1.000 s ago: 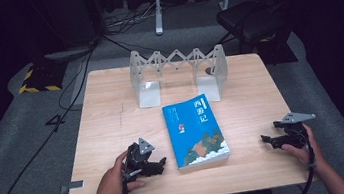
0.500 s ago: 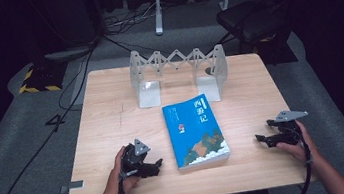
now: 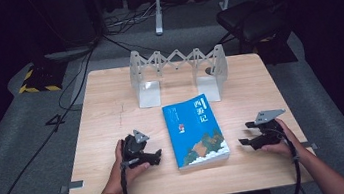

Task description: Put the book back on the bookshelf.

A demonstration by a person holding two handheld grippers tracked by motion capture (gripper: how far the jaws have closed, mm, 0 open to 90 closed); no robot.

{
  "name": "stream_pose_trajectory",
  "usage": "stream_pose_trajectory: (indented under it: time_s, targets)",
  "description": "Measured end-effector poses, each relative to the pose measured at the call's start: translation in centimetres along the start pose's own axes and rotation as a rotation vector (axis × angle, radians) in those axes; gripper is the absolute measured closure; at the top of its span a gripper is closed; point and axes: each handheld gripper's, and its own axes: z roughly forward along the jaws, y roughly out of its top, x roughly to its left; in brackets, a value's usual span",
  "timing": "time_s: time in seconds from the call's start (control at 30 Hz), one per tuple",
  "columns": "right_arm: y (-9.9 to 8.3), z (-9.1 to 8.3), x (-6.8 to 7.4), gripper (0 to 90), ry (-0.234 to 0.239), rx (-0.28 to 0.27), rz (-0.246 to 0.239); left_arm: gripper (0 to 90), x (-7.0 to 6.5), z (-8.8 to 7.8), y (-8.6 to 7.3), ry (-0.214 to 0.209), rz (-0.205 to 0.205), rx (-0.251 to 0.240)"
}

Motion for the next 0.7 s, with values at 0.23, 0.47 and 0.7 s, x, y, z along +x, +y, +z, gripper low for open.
stream_pose_trajectory:
  time_s: [0.23,0.47,0.7]
  targets:
    - [2.4,2.1,1.2,26.6,0.024,0.006,-0.072,1.1,0.1,2.2,2.5,-0.018,0.017,0.001]
    - [2.6,2.6,2.3,26.9,0.058,0.007,-0.122,0.4,0.7,3.9,4.4,0.015,-0.031,0.005]
    - [2.5,2.7,1.9,27.2,0.062,0.000,-0.106,0.4,1.9,5.0,5.6,0.048,-0.072,0.003]
